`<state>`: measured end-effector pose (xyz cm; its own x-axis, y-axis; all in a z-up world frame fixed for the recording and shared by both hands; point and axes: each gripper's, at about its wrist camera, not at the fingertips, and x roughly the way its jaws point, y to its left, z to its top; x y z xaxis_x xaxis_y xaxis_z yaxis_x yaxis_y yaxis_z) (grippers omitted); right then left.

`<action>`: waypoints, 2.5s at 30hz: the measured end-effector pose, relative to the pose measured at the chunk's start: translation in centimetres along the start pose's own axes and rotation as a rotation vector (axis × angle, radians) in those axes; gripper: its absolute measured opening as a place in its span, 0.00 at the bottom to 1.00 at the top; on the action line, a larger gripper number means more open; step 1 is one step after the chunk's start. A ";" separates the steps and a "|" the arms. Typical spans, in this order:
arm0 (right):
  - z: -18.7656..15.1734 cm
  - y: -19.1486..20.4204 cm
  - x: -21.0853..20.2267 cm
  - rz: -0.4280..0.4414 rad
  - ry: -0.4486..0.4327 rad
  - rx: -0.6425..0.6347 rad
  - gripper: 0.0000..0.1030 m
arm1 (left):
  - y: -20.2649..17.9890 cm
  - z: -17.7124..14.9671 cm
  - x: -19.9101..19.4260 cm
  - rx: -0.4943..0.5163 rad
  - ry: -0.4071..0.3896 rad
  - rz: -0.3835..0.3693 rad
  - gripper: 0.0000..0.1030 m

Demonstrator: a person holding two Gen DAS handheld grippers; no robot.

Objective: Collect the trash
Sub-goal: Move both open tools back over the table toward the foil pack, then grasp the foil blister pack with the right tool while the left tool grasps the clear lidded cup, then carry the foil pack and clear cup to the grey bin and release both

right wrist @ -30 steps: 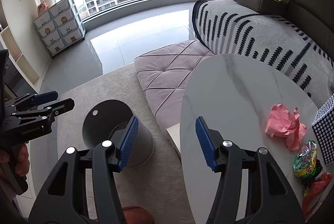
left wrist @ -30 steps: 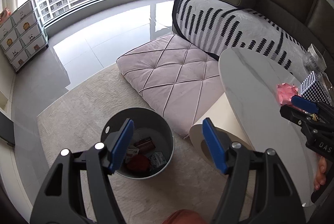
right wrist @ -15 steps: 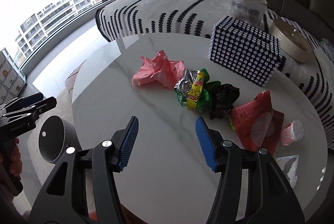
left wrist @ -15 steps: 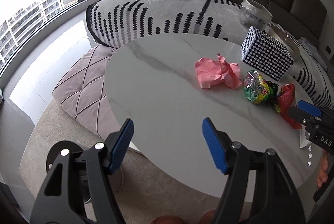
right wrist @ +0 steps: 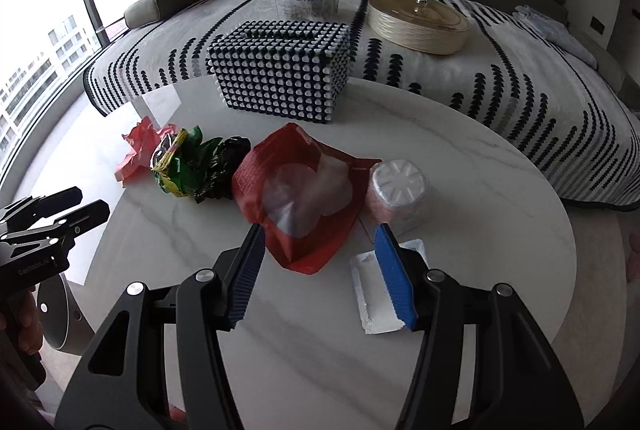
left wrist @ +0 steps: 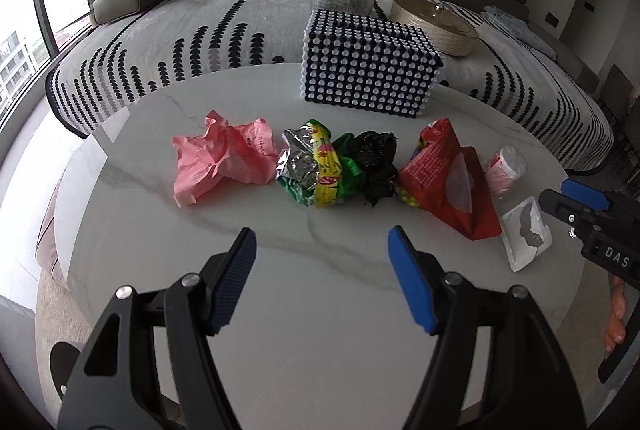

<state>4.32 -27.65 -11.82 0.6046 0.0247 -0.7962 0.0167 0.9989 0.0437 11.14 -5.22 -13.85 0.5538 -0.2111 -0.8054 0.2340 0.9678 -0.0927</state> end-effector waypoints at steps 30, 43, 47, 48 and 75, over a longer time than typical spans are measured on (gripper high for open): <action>-4.7 -8.6 6.7 0.035 0.124 0.026 0.13 | -17.0 4.1 8.4 0.275 0.022 -0.168 0.67; -4.3 -11.6 5.2 0.007 0.097 0.058 0.11 | -21.4 6.0 13.7 0.339 0.067 -0.210 0.67; -4.4 -12.5 5.3 -0.001 0.101 0.073 0.11 | -22.0 6.1 14.7 0.353 0.077 -0.212 0.66; -4.4 -12.7 5.2 0.000 0.102 0.078 0.11 | -22.2 6.1 14.9 0.354 0.083 -0.218 0.62; -2.5 -10.2 0.4 -0.053 0.056 0.076 0.11 | -15.3 1.7 3.9 0.315 0.020 -0.312 0.47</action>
<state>2.39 -37.76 -14.13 0.5555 -0.0239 -0.8312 0.1092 0.9930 0.0444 11.14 -21.13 -14.59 0.4033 -0.4803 -0.7789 0.6213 0.7686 -0.1523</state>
